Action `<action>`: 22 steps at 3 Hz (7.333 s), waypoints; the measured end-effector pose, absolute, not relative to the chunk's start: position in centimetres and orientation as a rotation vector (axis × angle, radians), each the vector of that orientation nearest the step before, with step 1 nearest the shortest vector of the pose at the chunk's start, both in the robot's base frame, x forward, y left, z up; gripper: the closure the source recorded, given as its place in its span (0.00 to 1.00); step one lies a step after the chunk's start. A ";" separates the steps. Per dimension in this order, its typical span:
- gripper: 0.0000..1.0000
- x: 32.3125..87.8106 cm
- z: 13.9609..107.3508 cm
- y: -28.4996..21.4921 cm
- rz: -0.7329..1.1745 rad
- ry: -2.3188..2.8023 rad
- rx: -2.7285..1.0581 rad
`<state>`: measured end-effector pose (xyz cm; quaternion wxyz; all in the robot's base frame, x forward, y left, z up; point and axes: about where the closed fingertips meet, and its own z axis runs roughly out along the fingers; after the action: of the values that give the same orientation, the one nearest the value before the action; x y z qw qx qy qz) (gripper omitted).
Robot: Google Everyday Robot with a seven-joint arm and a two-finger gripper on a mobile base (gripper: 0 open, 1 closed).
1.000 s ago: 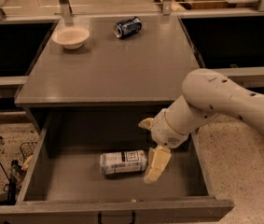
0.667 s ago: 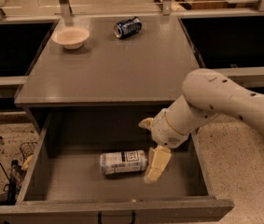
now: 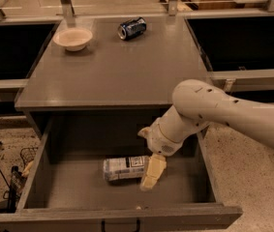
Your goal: Pick blue plastic bottle from top drawer and place on counter
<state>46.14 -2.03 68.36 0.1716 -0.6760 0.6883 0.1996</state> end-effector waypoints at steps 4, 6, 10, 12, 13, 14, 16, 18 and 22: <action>0.00 46.9 65.1 0.1 0.663 1.945 -1.912; 0.00 47.2 63.3 0.8 0.649 1.988 -1.906; 0.41 47.8 60.4 1.1 0.700 2.007 -1.891; 0.95 47.8 60.4 1.1 0.700 2.007 -1.892; 1.00 47.8 60.3 1.2 0.701 2.008 -1.894; 1.00 47.8 60.3 1.2 0.701 2.008 -1.894; 1.00 45.8 65.8 2.1 0.652 1.949 -1.912; 1.00 44.5 73.0 1.4 0.514 1.883 -1.923; 1.00 46.7 80.5 -1.5 0.320 1.875 -1.845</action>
Offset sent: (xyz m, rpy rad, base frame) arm 0.0058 0.0169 -0.0162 0.0404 0.0159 -0.0002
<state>46.69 -1.55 80.53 0.2433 -0.6754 0.6863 0.1170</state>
